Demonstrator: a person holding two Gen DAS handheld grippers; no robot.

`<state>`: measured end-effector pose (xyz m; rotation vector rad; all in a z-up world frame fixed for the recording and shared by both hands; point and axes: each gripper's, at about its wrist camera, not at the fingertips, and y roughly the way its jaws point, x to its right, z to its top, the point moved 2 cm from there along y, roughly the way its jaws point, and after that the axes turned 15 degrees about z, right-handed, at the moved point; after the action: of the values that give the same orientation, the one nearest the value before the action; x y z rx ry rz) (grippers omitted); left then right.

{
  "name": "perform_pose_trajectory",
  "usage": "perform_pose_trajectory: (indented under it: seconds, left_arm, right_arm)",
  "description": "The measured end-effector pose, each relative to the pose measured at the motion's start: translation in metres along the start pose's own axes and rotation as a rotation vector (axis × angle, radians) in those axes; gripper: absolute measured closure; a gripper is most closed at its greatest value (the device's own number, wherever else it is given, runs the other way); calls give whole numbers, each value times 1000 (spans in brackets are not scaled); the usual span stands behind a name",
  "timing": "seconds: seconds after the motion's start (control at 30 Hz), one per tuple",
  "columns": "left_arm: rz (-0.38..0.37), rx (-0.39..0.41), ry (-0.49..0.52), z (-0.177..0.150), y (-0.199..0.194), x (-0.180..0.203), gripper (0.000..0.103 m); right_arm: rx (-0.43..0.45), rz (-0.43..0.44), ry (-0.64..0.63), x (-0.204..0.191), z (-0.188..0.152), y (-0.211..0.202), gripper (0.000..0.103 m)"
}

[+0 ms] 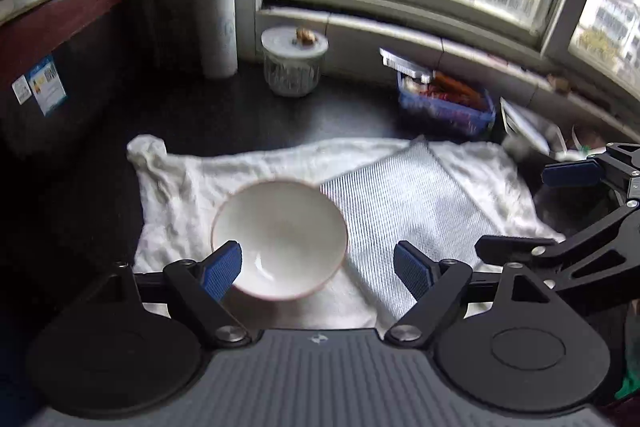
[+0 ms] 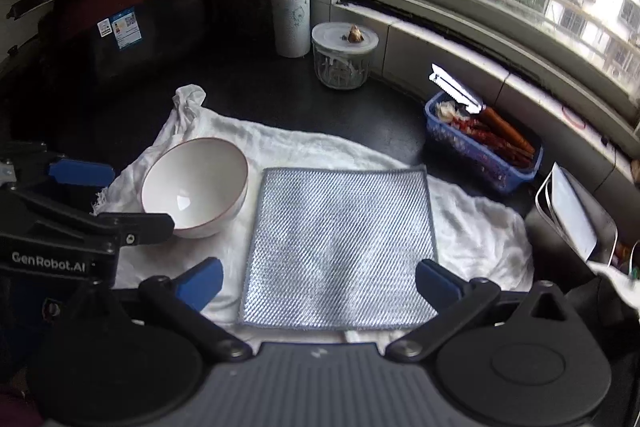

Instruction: Clean bowl

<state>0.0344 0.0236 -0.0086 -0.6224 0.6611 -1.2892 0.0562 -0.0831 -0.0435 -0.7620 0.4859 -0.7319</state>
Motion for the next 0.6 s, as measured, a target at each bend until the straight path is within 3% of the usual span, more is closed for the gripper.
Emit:
perform_pose_trajectory:
  seconds: [0.13,0.2,0.33,0.43,0.53,0.6]
  left_arm:
    - [13,89,-68,20,-9,-14,20]
    - [6,79,-40,17,2,-13,20]
    - [-2,-16,-30,1,31,-10,20]
    - [30,-66,13,-10,52,-3,20]
    - [11,-97,2,-17,67,-3,20]
    - [33,-99,3,-15,72,-7,20]
  right_arm:
    - [127,-3,-46,9,39,-34,1]
    - [194,10,-97,16,53,-43,1]
    - [111,21,-94,35,45,-9,1]
    - [18,30,-18,46,17,31,1]
    - [-26,34,31,51,-4,59,1]
    - [-32,28,24,53,-12,71,8]
